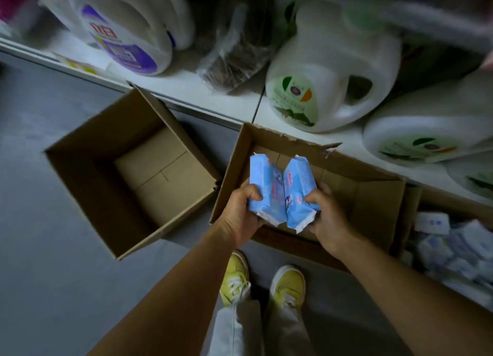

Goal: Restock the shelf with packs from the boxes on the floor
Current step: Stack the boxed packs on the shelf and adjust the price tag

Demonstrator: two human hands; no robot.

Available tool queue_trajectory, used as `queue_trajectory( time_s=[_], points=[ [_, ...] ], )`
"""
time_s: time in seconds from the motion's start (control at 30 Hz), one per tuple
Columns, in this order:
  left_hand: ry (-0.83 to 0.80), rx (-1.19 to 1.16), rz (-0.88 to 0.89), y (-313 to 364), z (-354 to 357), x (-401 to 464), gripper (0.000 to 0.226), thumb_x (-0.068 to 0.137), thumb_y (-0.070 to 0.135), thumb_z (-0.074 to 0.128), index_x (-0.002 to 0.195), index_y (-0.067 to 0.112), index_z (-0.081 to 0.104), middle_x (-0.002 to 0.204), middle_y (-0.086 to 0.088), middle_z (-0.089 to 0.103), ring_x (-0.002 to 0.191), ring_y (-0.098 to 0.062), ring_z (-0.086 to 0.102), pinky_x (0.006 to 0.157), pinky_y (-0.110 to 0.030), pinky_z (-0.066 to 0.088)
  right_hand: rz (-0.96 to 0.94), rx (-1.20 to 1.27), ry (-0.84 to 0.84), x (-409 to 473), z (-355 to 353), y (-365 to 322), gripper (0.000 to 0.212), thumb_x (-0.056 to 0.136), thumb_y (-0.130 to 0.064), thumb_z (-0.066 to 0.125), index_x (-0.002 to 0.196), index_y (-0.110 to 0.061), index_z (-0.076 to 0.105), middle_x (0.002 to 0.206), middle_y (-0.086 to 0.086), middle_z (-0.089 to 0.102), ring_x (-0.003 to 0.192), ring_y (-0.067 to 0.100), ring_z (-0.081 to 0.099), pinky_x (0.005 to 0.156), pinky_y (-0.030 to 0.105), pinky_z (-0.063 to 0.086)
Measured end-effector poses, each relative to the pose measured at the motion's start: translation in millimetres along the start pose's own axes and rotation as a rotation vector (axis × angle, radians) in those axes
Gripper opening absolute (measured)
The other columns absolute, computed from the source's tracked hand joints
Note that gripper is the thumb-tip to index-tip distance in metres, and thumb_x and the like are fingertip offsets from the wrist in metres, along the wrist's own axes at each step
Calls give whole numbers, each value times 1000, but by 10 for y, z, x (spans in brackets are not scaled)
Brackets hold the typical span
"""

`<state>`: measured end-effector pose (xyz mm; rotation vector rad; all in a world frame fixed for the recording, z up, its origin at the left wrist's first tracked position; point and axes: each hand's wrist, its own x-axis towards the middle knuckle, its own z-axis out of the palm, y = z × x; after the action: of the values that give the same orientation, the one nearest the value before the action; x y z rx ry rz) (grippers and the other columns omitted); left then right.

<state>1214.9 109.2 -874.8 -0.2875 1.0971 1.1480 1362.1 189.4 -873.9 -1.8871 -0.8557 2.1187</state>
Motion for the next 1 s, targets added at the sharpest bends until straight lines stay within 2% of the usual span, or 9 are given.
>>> queue_trajectory(
  time_s=[0.1, 0.27, 0.37, 0.5, 0.63, 0.77, 0.83, 0.9, 1.0],
  points=[
    [-34, 4, 31, 246, 124, -436, 102, 42, 14, 58, 143, 6, 43, 106, -16, 63, 82, -28, 69, 67, -38, 57, -40, -1, -57, -397, 157, -366, 54, 66, -20, 57, 119, -34, 55, 112, 9, 65, 96, 29, 65, 70, 38, 53],
    [-120, -49, 36, 622, 228, -1244, 116, 34, 27, 89, 141, 9, 47, 119, -17, 64, 94, -31, 68, 70, -40, 60, -88, -9, -207, -1101, 395, -848, 47, 85, -3, 45, 122, -29, 55, 118, 13, 63, 101, 31, 63, 70, 37, 55],
    [-26, -17, 59, 813, 377, -1738, 100, 49, 45, 90, 136, 10, 54, 123, -18, 67, 95, -30, 69, 70, -40, 61, -88, -3, -291, -1557, 537, -1116, 49, 84, -5, 44, 130, -20, 53, 121, 15, 64, 100, 30, 64, 67, 33, 56],
    [17, -116, 136, 1071, 572, -2378, 73, 69, 29, 73, 137, 10, 53, 124, -18, 66, 102, -33, 68, 70, -40, 61, -56, 45, -347, -2159, 698, -1530, 48, 84, -4, 41, 130, -10, 53, 115, 16, 64, 95, 30, 62, 82, 40, 49],
    [-29, -180, 234, 1272, 833, -2947, 57, 77, 21, 67, 131, 10, 54, 123, -17, 67, 107, -34, 66, 86, -46, 57, -75, -121, -358, -2708, 813, -1948, 76, 57, -17, 51, 133, -11, 51, 118, 19, 63, 99, 35, 60, 81, 45, 46],
    [-114, -190, 337, 1452, 1112, -3521, 28, 90, 12, 55, 118, 11, 58, 103, -14, 75, 87, -29, 74, 74, -43, 60, -169, -182, -475, -3288, 932, -2303, 59, 70, -26, 68, 126, -16, 56, 117, 18, 68, 94, 33, 66, 79, 43, 52],
    [-124, -189, 396, 1545, 1229, -3789, 44, 82, 12, 63, 125, 8, 55, 110, -17, 72, 91, -30, 73, 72, -43, 62, -280, -247, -506, -3587, 976, -2453, 50, 75, -23, 74, 121, -23, 55, 111, 12, 71, 86, 28, 70, 70, 41, 57],
    [-122, -172, 462, 1627, 1345, -4045, 67, 72, 19, 69, 135, 8, 51, 123, -18, 67, 104, -33, 69, 77, -43, 60, -364, -289, -450, -3841, 995, -2566, 61, 66, -17, 81, 121, -23, 54, 109, 8, 70, 86, 28, 70, 72, 47, 57],
    [-135, -195, 556, 1715, 1533, -4390, 80, 70, 37, 80, 139, 11, 50, 130, -17, 63, 116, -34, 63, 81, -42, 59, -451, -251, -390, -4235, 986, -2724, 50, 74, -10, 75, 118, -20, 52, 109, 9, 66, 87, 31, 67, 69, 47, 57]
  ],
)
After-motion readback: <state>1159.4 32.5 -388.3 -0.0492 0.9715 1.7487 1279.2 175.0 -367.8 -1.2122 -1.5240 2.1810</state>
